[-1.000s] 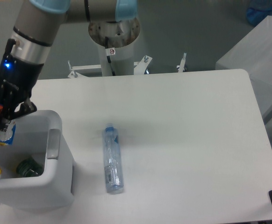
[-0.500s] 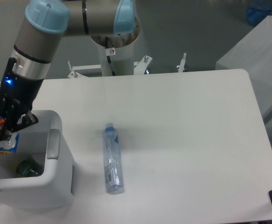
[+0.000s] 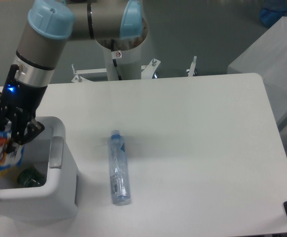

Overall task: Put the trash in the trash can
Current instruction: 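Move the open gripper back over the clear water bottle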

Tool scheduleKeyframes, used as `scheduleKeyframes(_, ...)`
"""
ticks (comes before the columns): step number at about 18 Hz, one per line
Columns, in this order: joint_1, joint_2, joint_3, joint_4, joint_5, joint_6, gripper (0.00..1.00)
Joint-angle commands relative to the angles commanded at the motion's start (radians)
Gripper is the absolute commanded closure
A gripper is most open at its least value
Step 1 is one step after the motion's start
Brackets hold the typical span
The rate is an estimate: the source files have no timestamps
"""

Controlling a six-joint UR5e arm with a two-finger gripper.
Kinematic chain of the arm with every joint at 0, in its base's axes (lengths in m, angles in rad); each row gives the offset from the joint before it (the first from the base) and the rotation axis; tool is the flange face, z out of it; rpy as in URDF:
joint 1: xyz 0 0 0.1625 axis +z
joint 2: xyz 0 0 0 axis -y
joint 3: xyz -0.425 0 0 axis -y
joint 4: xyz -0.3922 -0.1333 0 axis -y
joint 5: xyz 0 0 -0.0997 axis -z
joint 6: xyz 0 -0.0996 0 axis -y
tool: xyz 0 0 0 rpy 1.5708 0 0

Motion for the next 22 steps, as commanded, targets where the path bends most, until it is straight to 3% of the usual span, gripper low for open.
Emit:
scheduleKeyframes(4, 0.002, 0.015, 0.009, 0.000, 0.000, -0.002, 0.05)
scheduleKeyframes(9, 0.023, 0.058, -0.008, -0.005, 0.002, -0.034, 0.01)
scheduleKeyframes(13, 0.179, 0.071, -0.015, -0.006, 0.005, -0.191, 0.00)
scheduleKeyframes(17, 0.288, 0.035, -0.026, -0.009, 0.011, -0.230, 0.00)
scheduleKeyframes(22, 0.322, -0.058, -0.026, -0.014, 0.106, -0.267, 0.00)
